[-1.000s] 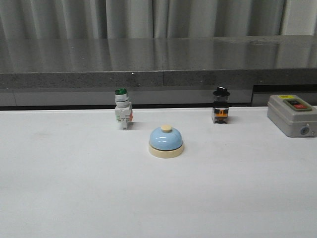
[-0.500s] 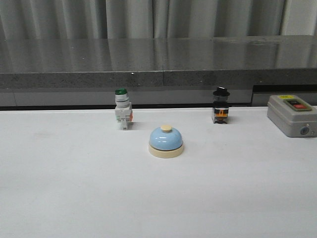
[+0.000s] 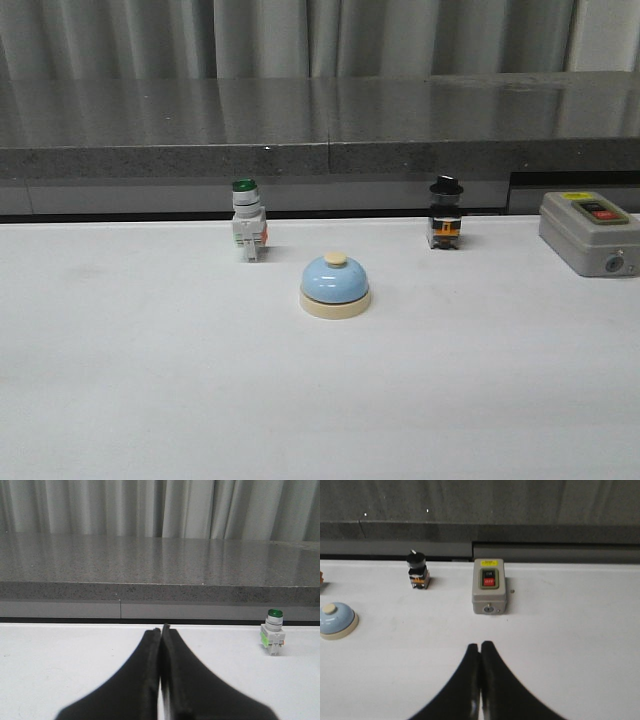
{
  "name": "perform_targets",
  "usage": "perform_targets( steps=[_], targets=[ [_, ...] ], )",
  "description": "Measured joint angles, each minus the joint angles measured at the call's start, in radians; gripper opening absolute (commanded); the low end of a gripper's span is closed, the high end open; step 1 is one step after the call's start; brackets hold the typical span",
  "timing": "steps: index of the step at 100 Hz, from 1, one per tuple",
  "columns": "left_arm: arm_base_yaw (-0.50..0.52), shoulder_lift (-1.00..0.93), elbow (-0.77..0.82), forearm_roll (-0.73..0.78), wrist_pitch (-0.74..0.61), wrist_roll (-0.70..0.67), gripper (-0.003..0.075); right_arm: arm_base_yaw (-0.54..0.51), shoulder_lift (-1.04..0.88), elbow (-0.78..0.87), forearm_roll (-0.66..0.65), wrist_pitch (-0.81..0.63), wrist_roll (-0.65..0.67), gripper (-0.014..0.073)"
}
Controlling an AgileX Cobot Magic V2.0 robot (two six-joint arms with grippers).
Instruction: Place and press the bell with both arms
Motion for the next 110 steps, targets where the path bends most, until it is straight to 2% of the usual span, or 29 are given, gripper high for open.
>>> perform_targets(
  steps=[24, 40, 66, 83, 110],
  targets=[
    [0.0, 0.0, 0.0, 0.0, 0.0, 0.0, -0.002, 0.0, -0.211, 0.09, -0.094, -0.084, 0.102, -0.006],
    [0.0, 0.0, 0.0, 0.0, 0.0, 0.0, -0.002, -0.002, -0.241, 0.161, -0.14, -0.186, 0.141, -0.006],
    [0.0, 0.0, 0.0, 0.0, 0.0, 0.0, -0.002, -0.002, -0.241, 0.321, -0.146, -0.473, 0.147, -0.006],
    [0.0, 0.0, 0.0, 0.0, 0.0, 0.0, -0.002, -0.002, -0.241, 0.419, -0.148, -0.494, 0.148, -0.006],
    [0.0, 0.0, 0.0, 0.0, 0.0, 0.0, -0.002, -0.002, -0.241, 0.424, -0.146, -0.487, 0.148, -0.006]
  ],
)
